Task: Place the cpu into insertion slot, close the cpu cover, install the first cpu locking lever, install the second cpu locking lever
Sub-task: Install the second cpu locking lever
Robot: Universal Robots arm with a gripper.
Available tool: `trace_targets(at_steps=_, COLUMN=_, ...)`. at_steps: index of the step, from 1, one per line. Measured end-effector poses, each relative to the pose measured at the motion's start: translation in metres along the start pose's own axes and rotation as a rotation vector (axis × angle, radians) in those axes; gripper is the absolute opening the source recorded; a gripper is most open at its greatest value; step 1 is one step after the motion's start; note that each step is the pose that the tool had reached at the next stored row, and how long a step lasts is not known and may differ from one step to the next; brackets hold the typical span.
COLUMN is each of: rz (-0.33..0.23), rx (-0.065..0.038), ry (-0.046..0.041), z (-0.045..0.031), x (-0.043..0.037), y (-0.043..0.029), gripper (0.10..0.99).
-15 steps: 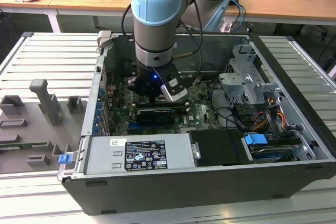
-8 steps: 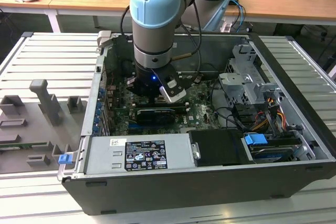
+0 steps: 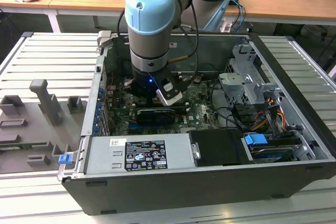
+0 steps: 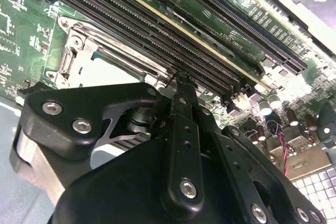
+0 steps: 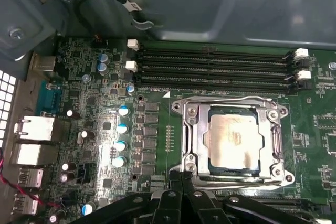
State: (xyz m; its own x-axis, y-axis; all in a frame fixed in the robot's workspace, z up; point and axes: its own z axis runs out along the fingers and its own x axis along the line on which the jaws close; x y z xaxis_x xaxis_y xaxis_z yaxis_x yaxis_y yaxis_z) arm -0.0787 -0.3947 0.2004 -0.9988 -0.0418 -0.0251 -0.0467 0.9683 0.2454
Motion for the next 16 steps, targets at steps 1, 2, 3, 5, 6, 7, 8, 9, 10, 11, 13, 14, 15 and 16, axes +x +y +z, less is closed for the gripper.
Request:
trace_targets(at_steps=1, rz=0.000, rx=-0.002, ry=-0.0005, z=0.0007, x=0.0002, y=-0.0002, gripper=0.106)
trace_targets(at_steps=2, rz=0.000, rx=-0.006, ry=-0.0013, z=0.0016, x=0.0004, y=-0.0003, gripper=0.106)
trace_targets(at_steps=3, rz=0.000, rx=-0.007, ry=-0.0019, z=0.0022, x=0.0006, y=-0.0005, gripper=0.106)
trace_targets(at_steps=5, rz=0.000, rx=-0.011, ry=-0.0029, z=0.0035, x=0.0013, y=-0.0008, gripper=0.106)
trace_targets(at_steps=6, rz=-0.001, rx=-0.012, ry=-0.0035, z=0.0038, x=0.0018, y=-0.0009, gripper=0.106)
trace_targets(at_steps=7, rz=-0.001, rx=-0.014, ry=-0.0050, z=0.0043, x=0.0034, y=-0.0009, gripper=0.106)
trace_targets(at_steps=8, rz=-0.001, rx=-0.015, ry=-0.0061, z=0.0044, x=0.0048, y=-0.0008, gripper=0.106)
trace_targets(at_steps=9, rz=-0.002, rx=-0.015, ry=-0.0062, z=0.0043, x=0.0050, y=-0.0008, gripper=0.106)
trace_targets(at_steps=10, rz=-0.002, rx=-0.015, ry=-0.0061, z=0.0038, x=0.0050, y=-0.0008, gripper=0.106)
trace_targets(at_steps=11, rz=-0.002, rx=-0.015, ry=-0.0061, z=0.0028, x=0.0051, y=-0.0006, gripper=0.106)
trace_targets(at_steps=13, rz=-0.001, rx=-0.015, ry=-0.0061, z=-0.0050, x=0.0050, y=0.0015, gripper=0.106)
trace_targets(at_steps=14, rz=-0.001, rx=-0.015, ry=-0.0062, z=-0.0090, x=0.0049, y=0.0026, gripper=0.106)
trace_targets(at_steps=15, rz=-0.001, rx=-0.015, ry=-0.0062, z=-0.0125, x=0.0049, y=0.0034, gripper=0.106)
trace_targets(at_steps=16, rz=-0.001, rx=-0.015, ry=-0.0062, z=-0.0156, x=0.0048, y=0.0042, gripper=0.106)
